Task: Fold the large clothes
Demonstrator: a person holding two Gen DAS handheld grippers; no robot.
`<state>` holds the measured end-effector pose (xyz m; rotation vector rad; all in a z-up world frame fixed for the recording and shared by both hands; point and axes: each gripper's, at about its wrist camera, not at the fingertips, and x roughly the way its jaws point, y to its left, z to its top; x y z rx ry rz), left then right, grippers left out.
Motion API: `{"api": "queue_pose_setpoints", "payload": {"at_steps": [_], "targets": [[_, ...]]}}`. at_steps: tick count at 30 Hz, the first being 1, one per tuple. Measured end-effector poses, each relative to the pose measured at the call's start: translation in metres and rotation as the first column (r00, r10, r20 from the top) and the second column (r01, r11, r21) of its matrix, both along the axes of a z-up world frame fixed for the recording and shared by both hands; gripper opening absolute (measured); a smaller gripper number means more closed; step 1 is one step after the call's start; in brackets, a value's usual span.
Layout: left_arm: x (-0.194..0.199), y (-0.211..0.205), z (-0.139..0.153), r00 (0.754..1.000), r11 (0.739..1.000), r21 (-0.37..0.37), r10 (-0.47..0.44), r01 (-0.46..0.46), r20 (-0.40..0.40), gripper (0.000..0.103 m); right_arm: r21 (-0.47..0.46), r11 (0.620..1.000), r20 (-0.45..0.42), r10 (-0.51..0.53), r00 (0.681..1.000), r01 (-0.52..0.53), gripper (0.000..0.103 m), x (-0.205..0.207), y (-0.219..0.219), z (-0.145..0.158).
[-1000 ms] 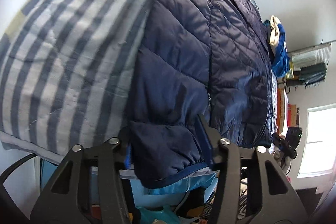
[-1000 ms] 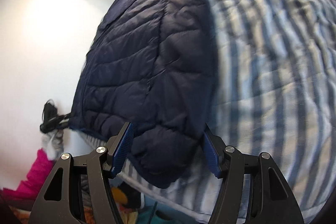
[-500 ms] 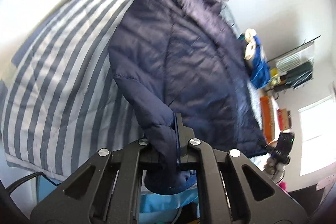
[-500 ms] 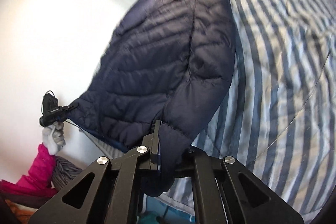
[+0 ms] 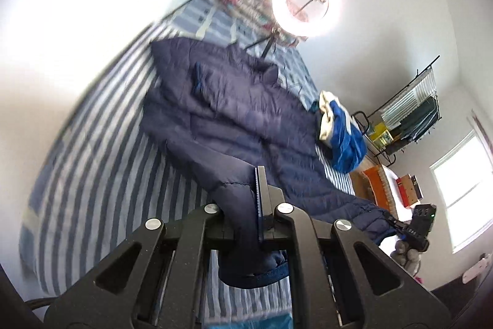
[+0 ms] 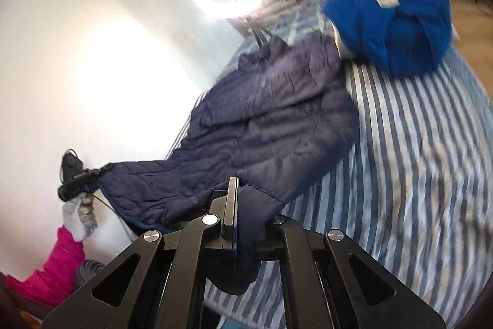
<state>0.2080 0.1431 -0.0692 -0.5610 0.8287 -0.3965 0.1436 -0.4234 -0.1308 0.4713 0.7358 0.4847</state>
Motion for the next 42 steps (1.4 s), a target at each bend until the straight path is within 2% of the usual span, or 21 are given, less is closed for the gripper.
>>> {"api": "queue_pose_setpoints", "payload": {"at_steps": [4, 9, 15, 21, 25, 30, 32, 35, 37, 39, 41, 42], "targets": [[0.028, 0.002, 0.002, 0.999, 1.000, -0.007, 0.023, -0.023, 0.021, 0.005, -0.022, 1.000, 0.038, -0.019, 0.999, 0.019, 0.003, 0.025, 0.000, 0.019], [0.074, 0.003, -0.008, 0.999, 0.999, -0.009, 0.050, -0.049, 0.021, 0.005, -0.064, 0.997, 0.040, -0.050, 0.998, 0.053, 0.003, 0.071, 0.003, 0.023], [0.144, -0.007, -0.027, 0.998, 0.996, 0.062, 0.063, -0.064, 0.012, 0.005, -0.118, 0.989, 0.020, -0.085, 0.996, 0.087, 0.003, 0.140, 0.008, 0.018], [0.208, -0.016, -0.058, 0.996, 0.991, 0.112, 0.080, -0.076, -0.029, 0.005, -0.184, 0.975, -0.015, -0.132, 0.991, 0.127, 0.003, 0.213, 0.010, -0.003], [0.246, -0.020, -0.088, 0.992, 0.985, 0.143, 0.104, -0.093, -0.067, 0.005, -0.245, 0.958, -0.051, -0.168, 0.984, 0.151, 0.003, 0.253, 0.010, -0.027], [0.275, -0.022, -0.123, 0.986, 0.979, 0.175, 0.126, -0.105, -0.112, 0.005, -0.305, 0.940, -0.088, -0.191, 0.978, 0.156, 0.003, 0.284, 0.015, -0.052], [0.279, -0.024, -0.129, 0.986, 0.974, 0.201, 0.126, -0.102, -0.111, 0.005, -0.324, 0.933, -0.099, -0.199, 0.975, 0.158, 0.003, 0.291, 0.017, -0.061], [0.285, -0.023, -0.136, 0.985, 0.978, 0.188, 0.117, -0.092, -0.126, 0.005, -0.325, 0.934, -0.115, -0.197, 0.974, 0.151, 0.003, 0.299, 0.017, -0.073], [0.287, -0.021, -0.138, 0.984, 0.979, 0.182, 0.113, -0.087, -0.137, 0.008, -0.321, 0.935, -0.117, -0.194, 0.974, 0.148, 0.004, 0.300, 0.017, -0.077], [0.288, -0.019, -0.136, 0.982, 0.983, 0.166, 0.105, -0.079, -0.155, 0.019, -0.315, 0.939, -0.119, -0.185, 0.976, 0.140, 0.005, 0.300, 0.016, -0.077], [0.287, -0.018, -0.130, 0.984, 0.987, 0.147, 0.086, -0.064, -0.153, 0.042, -0.297, 0.946, -0.119, -0.171, 0.978, 0.129, 0.008, 0.300, 0.014, -0.074], [0.286, -0.018, -0.125, 0.986, 0.986, 0.155, 0.090, -0.068, -0.140, 0.050, -0.287, 0.950, -0.125, -0.164, 0.979, 0.123, 0.013, 0.300, 0.013, -0.072]]}}
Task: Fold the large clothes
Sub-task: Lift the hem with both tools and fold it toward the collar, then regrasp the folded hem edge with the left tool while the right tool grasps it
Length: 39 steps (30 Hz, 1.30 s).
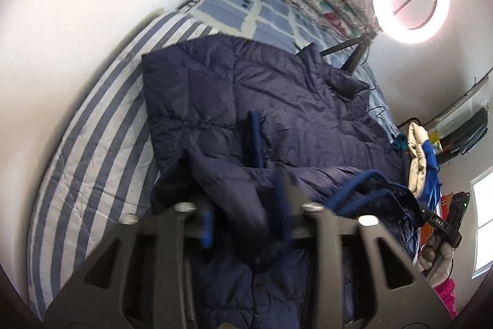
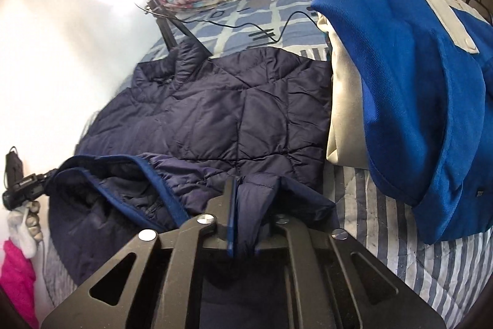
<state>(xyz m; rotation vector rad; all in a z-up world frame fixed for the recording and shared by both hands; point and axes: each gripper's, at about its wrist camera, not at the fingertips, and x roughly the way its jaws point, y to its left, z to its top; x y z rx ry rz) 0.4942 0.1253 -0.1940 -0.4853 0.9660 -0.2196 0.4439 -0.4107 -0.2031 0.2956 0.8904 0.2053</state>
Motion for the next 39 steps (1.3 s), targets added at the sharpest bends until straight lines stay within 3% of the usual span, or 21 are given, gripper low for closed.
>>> {"api": "queue_pose_setpoints", "payload": {"at_steps": [2, 5, 6, 7, 11, 17, 21, 22, 25, 27, 29, 30, 31, 34, 39], "targets": [[-0.002, 0.004, 0.010, 1.000, 1.000, 0.006, 0.013, -0.013, 0.026, 0.072, 0.031, 0.999, 0.004, 0.013, 1.000, -0.013, 0.019, -0.002, -0.004, 0.006], [-0.002, 0.015, 0.022, 0.999, 0.999, -0.024, 0.027, -0.025, 0.045, 0.074, 0.054, 0.998, 0.034, 0.022, 0.999, -0.023, 0.039, -0.007, -0.010, 0.017], [-0.003, 0.019, 0.026, 0.998, 0.999, -0.031, 0.028, -0.027, 0.051, 0.074, 0.055, 0.998, 0.051, 0.025, 0.998, -0.028, 0.052, -0.011, -0.012, 0.022], [-0.006, 0.023, 0.030, 0.998, 0.999, -0.029, 0.030, -0.028, 0.062, 0.074, 0.046, 0.999, 0.078, 0.027, 0.997, -0.030, 0.057, -0.018, -0.014, 0.029], [-0.017, 0.038, 0.031, 0.997, 0.999, 0.049, 0.020, -0.023, 0.073, 0.074, -0.007, 0.999, 0.113, 0.039, 0.993, -0.038, 0.058, -0.036, -0.025, 0.037], [-0.017, 0.040, -0.005, 1.000, 0.998, 0.056, -0.011, 0.013, -0.024, 0.074, -0.155, 0.984, 0.000, 0.084, 0.996, -0.083, 0.058, -0.044, -0.021, 0.004], [-0.009, 0.025, -0.020, 0.998, 0.996, 0.078, -0.031, 0.035, -0.053, 0.074, -0.114, 0.992, -0.055, 0.054, 0.997, -0.060, 0.058, -0.029, -0.024, -0.018], [-0.008, 0.021, -0.022, 0.998, 0.994, 0.100, -0.034, 0.040, -0.058, 0.071, -0.110, 0.992, -0.058, 0.049, 0.997, -0.055, 0.058, -0.026, -0.024, -0.020], [-0.001, 0.009, -0.032, 0.993, 0.990, 0.125, -0.056, 0.069, -0.106, 0.042, -0.105, 0.993, -0.060, 0.051, 0.997, -0.057, 0.058, -0.015, -0.022, -0.022], [0.003, 0.003, -0.038, 0.991, 0.987, 0.146, -0.053, 0.072, -0.126, 0.036, -0.108, 0.993, -0.060, 0.047, 0.997, -0.053, 0.058, -0.010, -0.020, -0.022], [0.005, -0.001, -0.039, 0.990, 0.985, 0.156, -0.059, 0.078, -0.125, 0.023, -0.102, 0.993, -0.057, 0.048, 0.997, -0.053, 0.057, -0.011, -0.019, -0.020], [0.005, -0.003, -0.039, 0.991, 0.983, 0.167, -0.062, 0.081, -0.116, 0.020, -0.089, 0.994, -0.053, 0.056, 0.997, -0.061, 0.055, -0.009, -0.019, -0.019], [0.006, -0.004, -0.038, 0.992, 0.981, 0.176, -0.066, 0.085, -0.109, 0.014, -0.087, 0.994, -0.051, 0.067, 0.996, -0.071, 0.042, -0.007, -0.017, -0.017], [0.004, -0.010, -0.034, 0.993, 0.971, 0.219, -0.082, 0.100, -0.089, 0.008, -0.126, 0.988, -0.058, 0.080, 0.995, -0.087, 0.006, -0.008, -0.011, -0.018], [-0.006, -0.010, -0.021, 0.995, 0.963, 0.251, -0.092, 0.100, -0.045, 0.005, -0.235, 0.967, 0.012, 0.100, 0.995, -0.094, 0.003, -0.021, -0.001, -0.004]]}}
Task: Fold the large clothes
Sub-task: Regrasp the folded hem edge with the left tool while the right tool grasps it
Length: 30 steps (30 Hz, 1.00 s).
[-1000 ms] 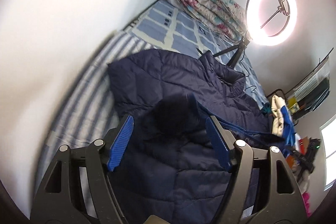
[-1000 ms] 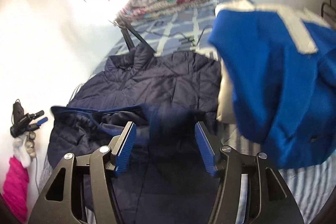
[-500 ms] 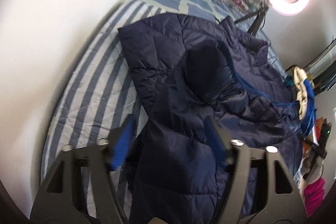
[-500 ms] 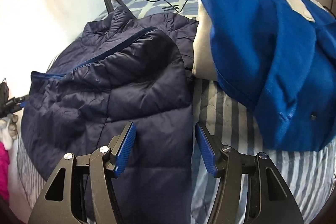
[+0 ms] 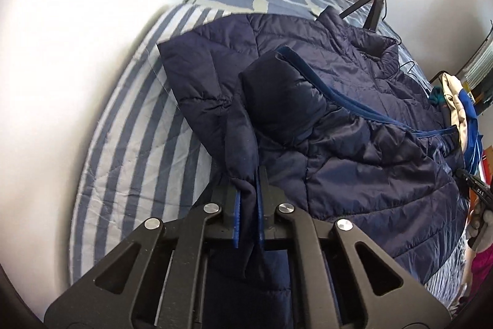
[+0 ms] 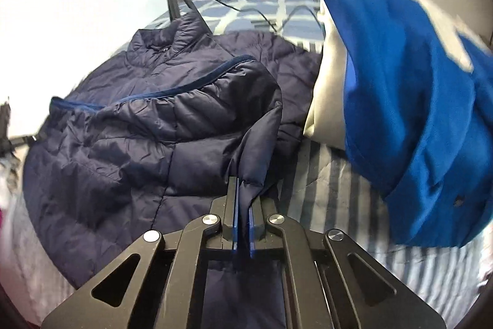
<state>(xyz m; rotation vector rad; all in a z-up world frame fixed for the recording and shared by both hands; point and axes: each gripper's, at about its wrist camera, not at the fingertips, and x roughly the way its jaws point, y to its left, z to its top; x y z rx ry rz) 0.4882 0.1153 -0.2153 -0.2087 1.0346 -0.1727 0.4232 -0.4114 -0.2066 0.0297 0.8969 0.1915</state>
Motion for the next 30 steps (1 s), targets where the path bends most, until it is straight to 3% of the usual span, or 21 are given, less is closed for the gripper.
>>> {"api": "queue_pose_setpoints", "payload": {"at_steps": [7, 16, 26, 30], "targets": [[-0.007, -0.006, 0.017, 0.997, 0.995, 0.088, -0.042, 0.037, 0.058, 0.004, -0.127, 0.992, 0.114, 0.019, 0.993, -0.005, 0.002, -0.018, 0.009, 0.028], [0.001, 0.000, 0.060, 0.980, 0.998, 0.064, 0.013, -0.026, 0.197, 0.003, -0.204, 0.978, 0.242, 0.009, 0.970, 0.041, 0.002, -0.012, 0.017, 0.063], [0.079, -0.016, 0.090, 0.956, 0.991, 0.078, 0.080, -0.106, 0.281, 0.003, -0.265, 0.952, 0.321, -0.064, 0.945, 0.155, 0.001, 0.055, 0.021, 0.079], [0.117, -0.027, 0.085, 0.951, 0.985, 0.109, 0.099, -0.136, 0.294, 0.003, -0.309, 0.929, 0.331, -0.098, 0.939, 0.206, 0.001, 0.092, 0.025, 0.075]]}}
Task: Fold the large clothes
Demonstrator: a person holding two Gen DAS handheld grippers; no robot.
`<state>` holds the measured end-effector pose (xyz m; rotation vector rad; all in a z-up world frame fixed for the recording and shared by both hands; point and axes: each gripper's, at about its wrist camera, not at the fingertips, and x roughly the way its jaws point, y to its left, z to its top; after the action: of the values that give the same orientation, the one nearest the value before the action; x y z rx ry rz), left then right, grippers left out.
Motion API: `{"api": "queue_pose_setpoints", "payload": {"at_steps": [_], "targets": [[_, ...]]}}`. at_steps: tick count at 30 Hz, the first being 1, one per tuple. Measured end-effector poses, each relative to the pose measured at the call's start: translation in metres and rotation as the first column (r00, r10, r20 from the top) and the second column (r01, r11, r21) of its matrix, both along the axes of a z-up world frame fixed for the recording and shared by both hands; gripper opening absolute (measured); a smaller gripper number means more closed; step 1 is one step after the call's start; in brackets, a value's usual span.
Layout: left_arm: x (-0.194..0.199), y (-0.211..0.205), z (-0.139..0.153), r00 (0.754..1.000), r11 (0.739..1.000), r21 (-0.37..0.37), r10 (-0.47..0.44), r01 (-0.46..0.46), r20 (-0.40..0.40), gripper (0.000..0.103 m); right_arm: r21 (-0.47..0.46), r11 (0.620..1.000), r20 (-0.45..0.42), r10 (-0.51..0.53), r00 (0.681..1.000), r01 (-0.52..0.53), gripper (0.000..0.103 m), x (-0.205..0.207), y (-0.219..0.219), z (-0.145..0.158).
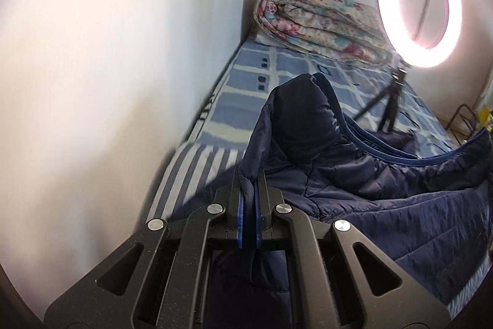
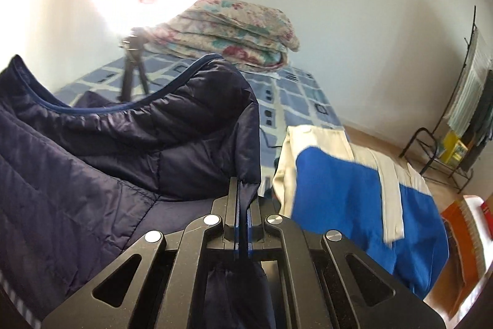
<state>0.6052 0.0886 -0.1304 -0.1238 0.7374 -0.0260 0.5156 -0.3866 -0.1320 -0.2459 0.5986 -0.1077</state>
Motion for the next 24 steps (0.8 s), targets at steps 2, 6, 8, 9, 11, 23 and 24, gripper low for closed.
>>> {"api": "queue_pose_setpoints", "payload": {"at_steps": [2, 6, 8, 9, 11, 23, 24], "targets": [[0.020, -0.005, -0.011, 1.000, 1.000, 0.010, 0.026, -0.026, -0.009, 0.003, -0.006, 1.000, -0.010, -0.028, 1.000, 0.028, 0.001, 0.020, 0.001, -0.006], [0.050, -0.021, -0.048, 0.996, 0.995, 0.079, 0.073, -0.068, -0.059, 0.003, -0.062, 0.997, -0.063, -0.057, 0.996, 0.053, 0.001, 0.045, 0.011, -0.032], [0.057, -0.027, -0.066, 0.993, 0.990, 0.117, 0.082, -0.072, -0.088, 0.003, -0.092, 0.994, -0.099, -0.070, 0.993, 0.061, 0.001, 0.052, 0.015, -0.047], [0.060, -0.029, -0.075, 0.992, 0.988, 0.135, 0.088, -0.074, -0.095, 0.003, -0.088, 0.994, -0.118, -0.076, 0.990, 0.066, 0.001, 0.055, 0.016, -0.056], [0.061, -0.027, -0.088, 0.989, 0.988, 0.126, 0.101, -0.087, -0.107, 0.008, -0.071, 0.994, -0.146, -0.091, 0.985, 0.082, 0.001, 0.059, 0.013, -0.069], [0.012, -0.003, -0.035, 0.996, 0.992, -0.090, 0.080, -0.083, -0.037, 0.047, 0.096, 0.994, -0.123, -0.048, 0.991, 0.060, 0.026, 0.006, -0.001, -0.046], [0.005, -0.010, -0.028, 0.999, 0.992, -0.118, 0.038, -0.041, -0.028, 0.047, 0.115, 0.993, -0.113, -0.020, 0.993, 0.033, 0.026, -0.002, 0.000, -0.043]]}}
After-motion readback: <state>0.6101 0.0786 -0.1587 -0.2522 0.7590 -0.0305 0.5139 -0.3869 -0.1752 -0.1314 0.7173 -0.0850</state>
